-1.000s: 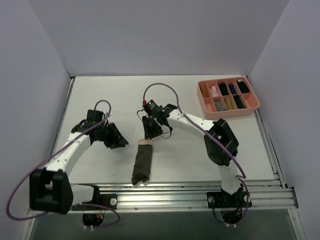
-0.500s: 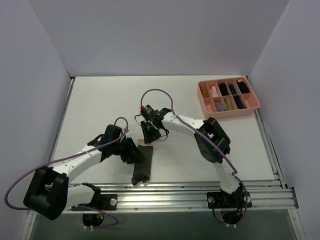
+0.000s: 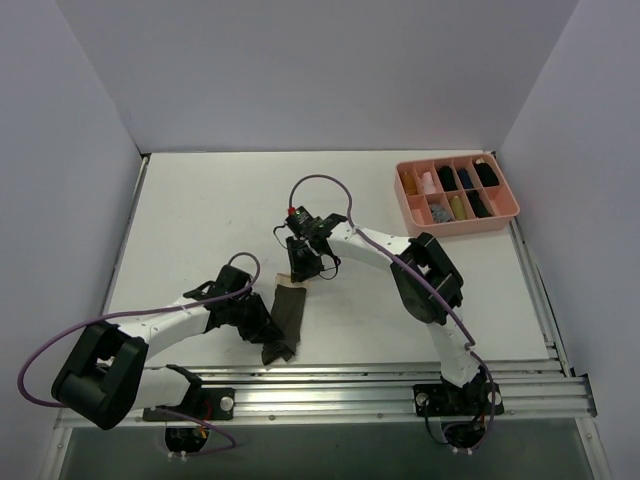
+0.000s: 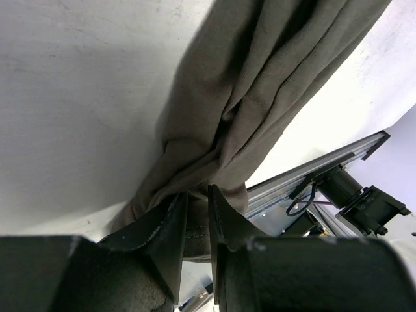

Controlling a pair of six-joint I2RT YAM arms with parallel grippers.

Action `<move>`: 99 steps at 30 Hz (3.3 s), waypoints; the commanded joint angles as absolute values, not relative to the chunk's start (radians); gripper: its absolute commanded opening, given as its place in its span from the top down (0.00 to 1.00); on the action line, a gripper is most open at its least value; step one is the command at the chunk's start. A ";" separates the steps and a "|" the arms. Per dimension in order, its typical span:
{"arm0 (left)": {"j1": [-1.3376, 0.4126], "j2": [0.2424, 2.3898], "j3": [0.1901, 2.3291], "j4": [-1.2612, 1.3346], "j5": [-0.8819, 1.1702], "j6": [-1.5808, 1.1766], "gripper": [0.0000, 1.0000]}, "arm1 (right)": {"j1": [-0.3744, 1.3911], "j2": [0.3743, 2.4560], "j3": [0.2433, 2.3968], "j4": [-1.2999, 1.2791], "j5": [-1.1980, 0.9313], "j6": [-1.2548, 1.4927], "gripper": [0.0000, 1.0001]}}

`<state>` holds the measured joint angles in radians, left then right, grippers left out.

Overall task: Roll the underwear
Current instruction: Fold the underwear

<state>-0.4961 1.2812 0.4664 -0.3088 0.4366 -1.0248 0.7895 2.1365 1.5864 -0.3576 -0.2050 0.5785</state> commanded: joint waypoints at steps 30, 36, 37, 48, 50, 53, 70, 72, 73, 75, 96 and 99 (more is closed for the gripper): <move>-0.511 1.282 0.514 -0.365 0.365 -0.971 0.73 | 0.896 2.055 1.591 -0.347 -0.156 0.630 0.81; -0.512 1.256 0.508 -0.365 0.359 -0.959 0.73 | 0.877 2.135 1.586 -0.334 -0.160 0.630 0.83; -0.515 1.250 0.503 -0.367 0.353 -0.953 0.73 | 0.871 2.147 1.591 -0.334 -0.155 0.629 0.83; -0.572 1.158 0.449 -0.359 0.342 -0.914 0.72 | 0.813 2.261 1.671 -0.390 -0.091 0.612 0.85; -0.578 1.147 0.445 -0.359 0.341 -0.914 0.72 | 0.811 2.258 1.655 -0.387 -0.078 0.620 0.85; -0.581 1.154 0.425 -0.357 0.336 -0.917 0.72 | 0.810 2.252 1.640 -0.379 -0.078 0.629 0.85; -0.578 1.200 0.560 -0.585 0.190 -0.983 0.73 | 0.746 2.129 1.468 -0.442 0.057 0.667 0.84; -0.571 1.174 0.624 -0.635 0.144 -0.994 0.73 | 0.742 2.100 1.463 -0.468 0.077 0.672 0.85; -0.566 1.170 0.647 -0.687 0.131 -0.997 0.73 | 0.742 2.091 1.463 -0.480 0.084 0.679 0.84; -0.534 1.198 0.724 -0.738 0.111 -0.985 0.73 | 0.742 2.060 1.462 -0.518 0.100 0.719 0.85; -0.684 1.472 0.884 -0.333 0.368 -1.055 0.77 | 0.608 2.009 1.620 -0.479 -0.104 0.453 0.80; -0.715 1.514 0.841 -0.264 0.367 -1.092 0.79 | 0.600 2.069 1.686 -0.497 -0.132 0.361 0.80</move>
